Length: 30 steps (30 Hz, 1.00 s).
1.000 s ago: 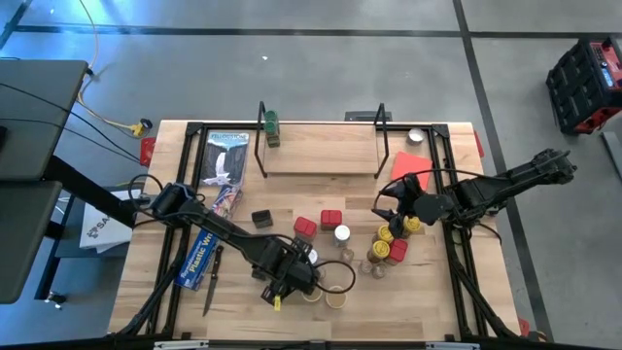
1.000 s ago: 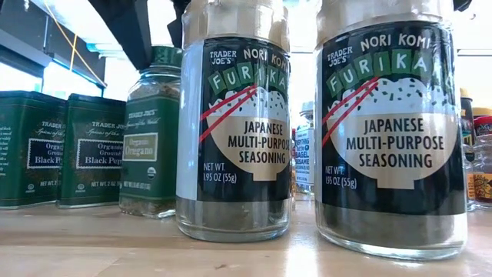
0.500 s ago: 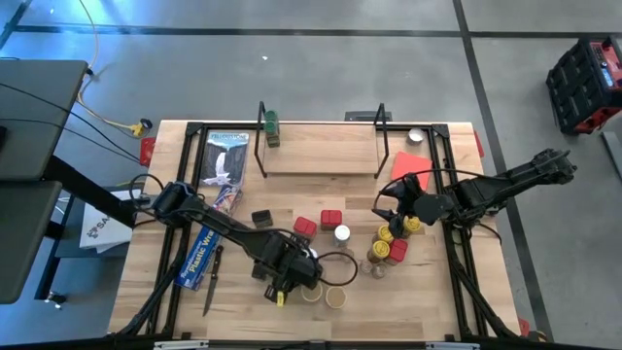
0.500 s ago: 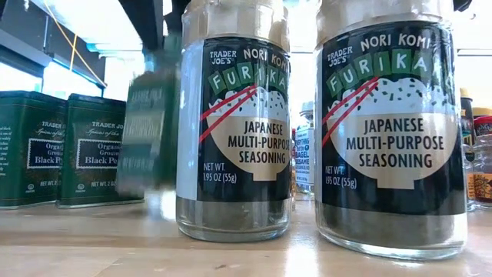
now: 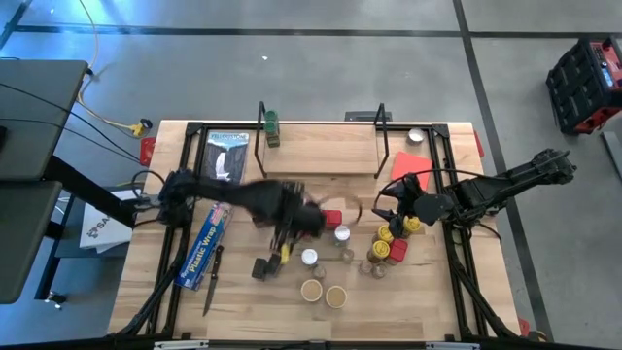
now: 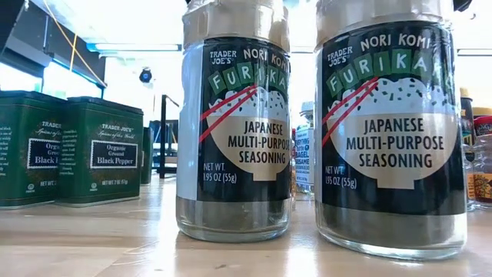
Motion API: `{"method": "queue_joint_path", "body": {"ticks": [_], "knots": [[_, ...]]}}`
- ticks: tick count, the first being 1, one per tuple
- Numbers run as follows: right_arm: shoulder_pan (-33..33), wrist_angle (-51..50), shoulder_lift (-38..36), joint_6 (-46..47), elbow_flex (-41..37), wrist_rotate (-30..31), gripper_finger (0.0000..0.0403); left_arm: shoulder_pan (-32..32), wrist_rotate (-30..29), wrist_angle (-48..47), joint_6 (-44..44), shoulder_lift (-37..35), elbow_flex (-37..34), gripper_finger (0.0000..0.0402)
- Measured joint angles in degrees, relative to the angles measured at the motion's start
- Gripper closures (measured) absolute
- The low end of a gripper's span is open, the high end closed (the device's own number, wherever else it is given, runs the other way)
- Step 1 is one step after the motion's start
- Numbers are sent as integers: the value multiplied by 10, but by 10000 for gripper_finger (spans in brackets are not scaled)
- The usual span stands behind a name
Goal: Shelf spices
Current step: Put the green seasoning bottle on the shelf and align it with the other green seasoning bottles
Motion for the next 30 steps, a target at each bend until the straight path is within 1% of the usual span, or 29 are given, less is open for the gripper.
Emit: {"method": "queue_joint_path", "body": {"ticks": [5, 11, 14, 18, 20, 23, 27, 30], "knots": [[0, 0, 0, -7, 0, 0, 119, 89, 15, -1, 54, -4, 12, 207], [0, 0, 0, -8, 0, 0, 119, 205, 38, -1, 153, -4, 12, 207], [0, 0, 0, -8, 0, 0, 119, 269, 51, 0, 175, -4, 12, 207], [0, 0, 0, -8, 0, 1, 119, 343, 103, 5, 190, -3, 12, 206], [0, 0, 0, -8, 0, 3, 119, 366, 120, 7, 199, -1, 12, 205], [0, 0, 0, -9, 0, 4, 119, 387, 127, 10, 212, 4, 12, 203], [0, 0, 0, -9, 0, 4, 119, 398, 142, 16, 215, 8, 11, 202], [0, -1, 0, -9, 0, 8, 119, 396, 147, 33, 208, 6, -15, 201]]}}
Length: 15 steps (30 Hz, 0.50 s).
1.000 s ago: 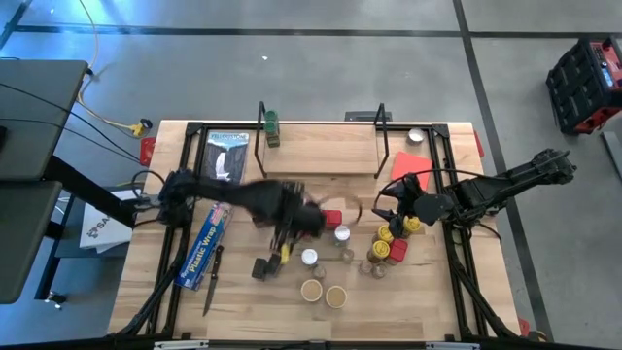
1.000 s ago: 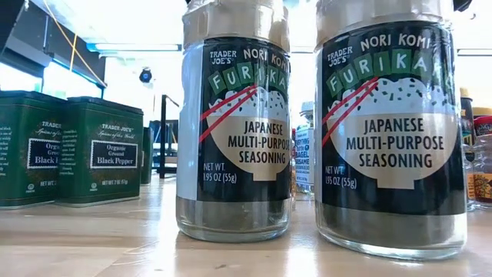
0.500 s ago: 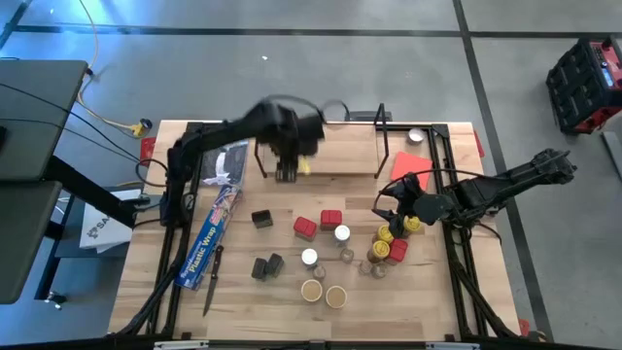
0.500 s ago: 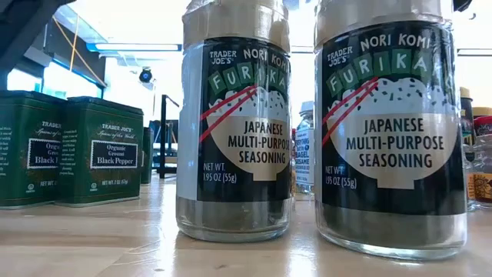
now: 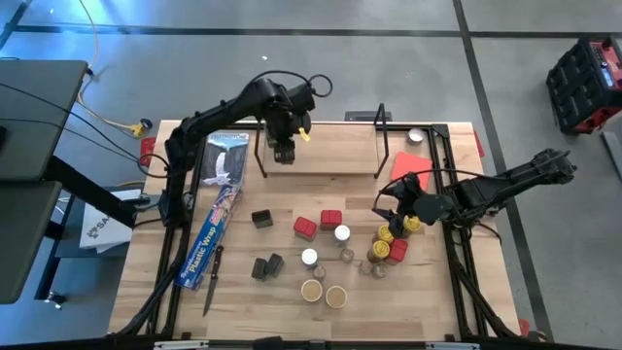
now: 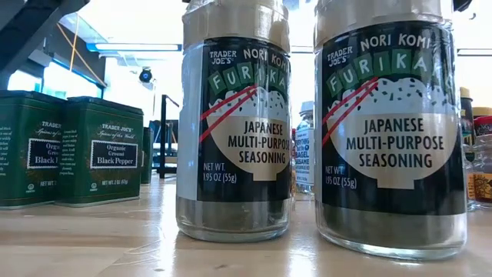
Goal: Shelf spices
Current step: Put the green seasoning bottle on the shelf and align it with the other green seasoning bottles
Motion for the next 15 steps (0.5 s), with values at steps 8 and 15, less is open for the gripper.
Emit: {"method": "queue_joint_path", "body": {"ticks": [8, 15], "knots": [[0, -4, 0, 0, 0, 1, 119, -8, -16, 18, -9, 0, -77, 200], [0, -5, 0, 0, 0, 1, 119, 4, -32, 46, 4, 0, -113, 200]]}}
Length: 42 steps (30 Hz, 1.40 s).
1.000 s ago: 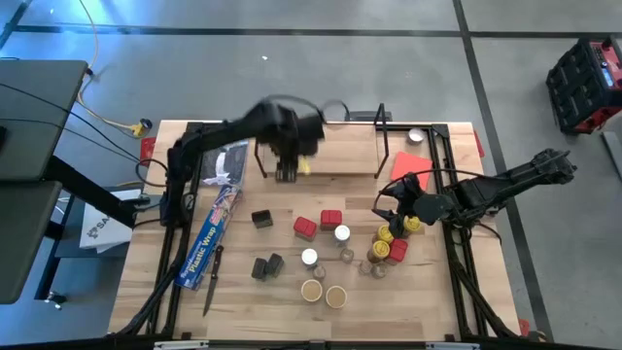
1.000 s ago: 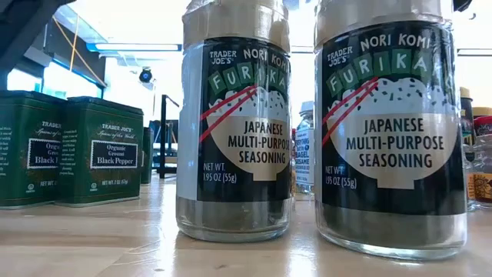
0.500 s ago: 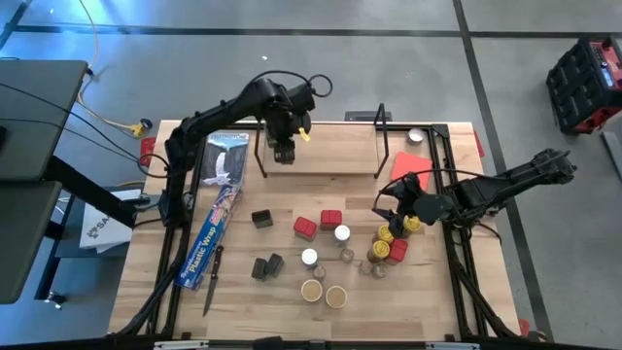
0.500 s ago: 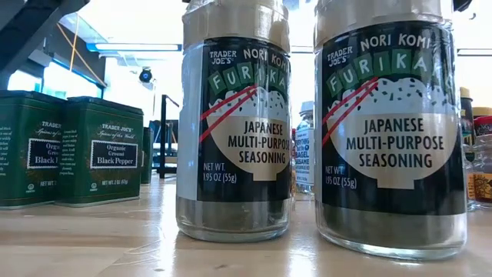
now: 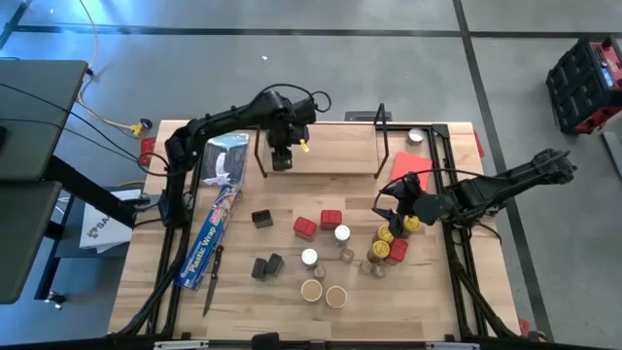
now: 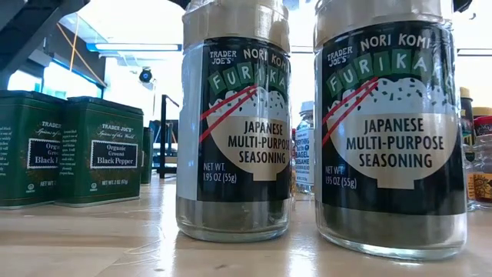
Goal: Shelf spices
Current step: Put the green seasoning bottle on the shelf and align it with the other green seasoning bottles
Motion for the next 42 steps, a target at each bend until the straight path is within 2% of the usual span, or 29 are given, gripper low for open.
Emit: {"method": "queue_joint_path", "body": {"ticks": [15, 21, 42], "knots": [[0, 1, 0, 0, 0, 0, 119, 13, -9, 10, 1, 2, -21, 167], [0, 1, 0, 0, 0, 0, 119, 24, -68, 5, -1, 0, -20, 166], [0, 2, 0, 0, 0, 0, 119, -1, -161, -30, 17, -3, -20, 165]]}}
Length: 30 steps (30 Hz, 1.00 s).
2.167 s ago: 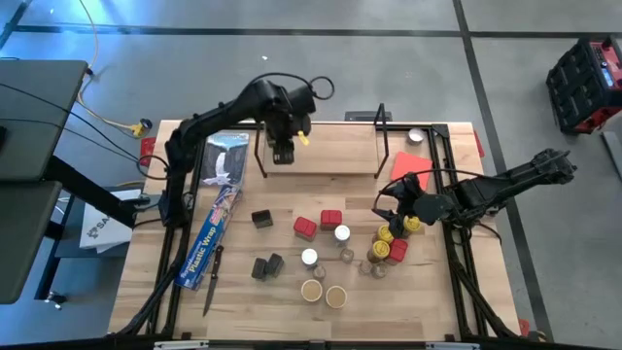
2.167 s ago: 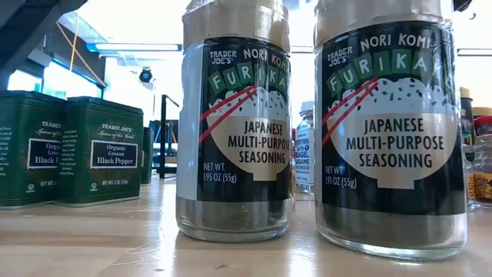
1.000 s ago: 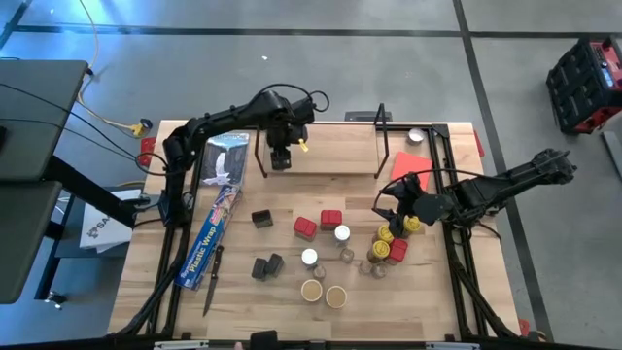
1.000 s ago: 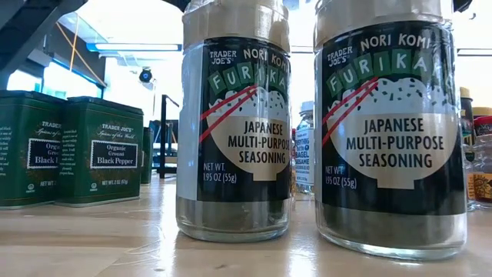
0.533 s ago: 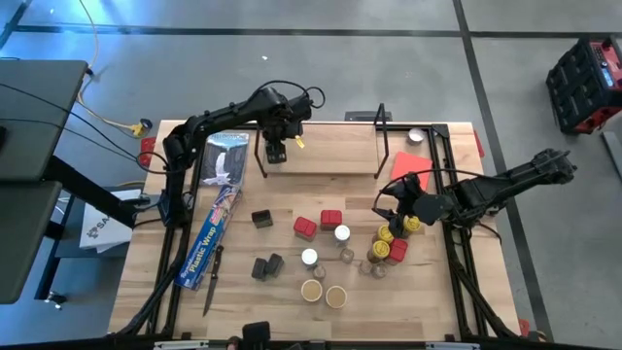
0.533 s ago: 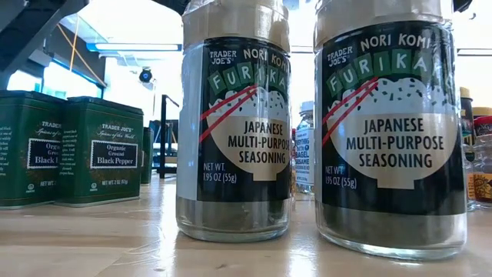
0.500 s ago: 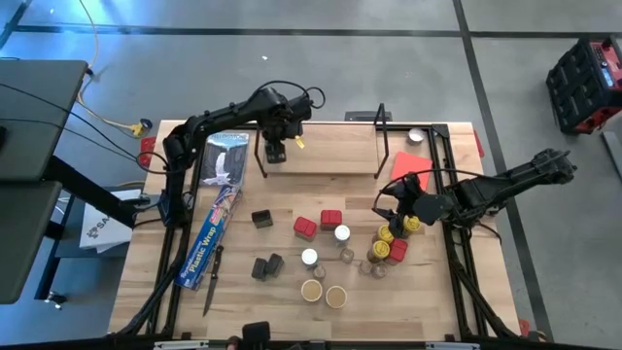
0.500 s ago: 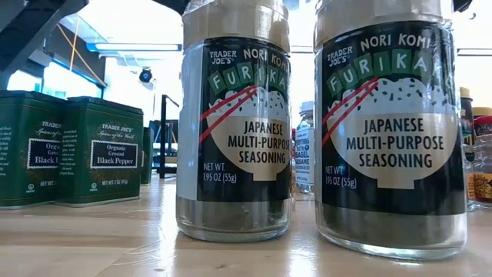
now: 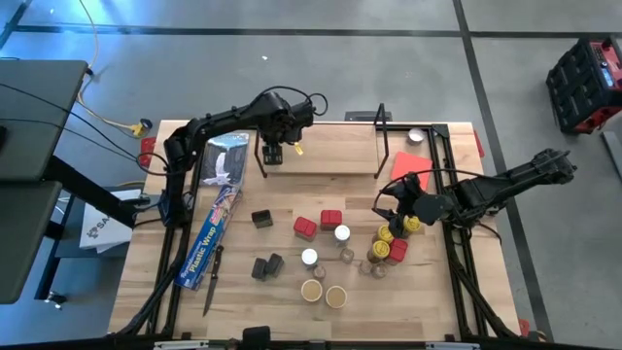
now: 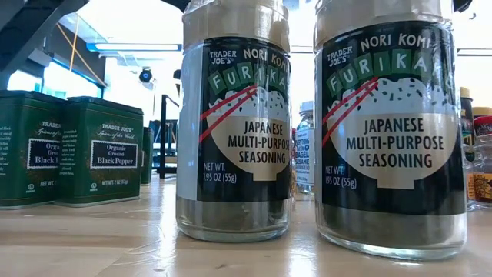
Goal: Shelf spices
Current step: Put the green seasoning bottle on the shelf and align it with the other green seasoning bottles, then put the black seasoning can on the shelf to the right of the top green seasoning bottle
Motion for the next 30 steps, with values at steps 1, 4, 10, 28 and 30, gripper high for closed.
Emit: {"method": "queue_joint_path", "body": {"ticks": [1, 4, 10, 28, 30], "knots": [[0, 0, 0, 0, 0, 0, 119, -3, -4, -2, -3, 0, 0, 165], [0, 0, 0, 0, 0, 0, 119, -9, -5, -9, -13, 0, 0, 165], [0, 0, 0, 0, 0, 0, 119, -19, -17, -24, -15, 0, 0, 165], [0, 0, 0, 0, 0, 0, 119, -93, -44, -19, -229, -152, 1, 165], [0, 0, 0, 2, 0, 0, 119, -139, -50, -18, -289, -175, 1, 165]]}}
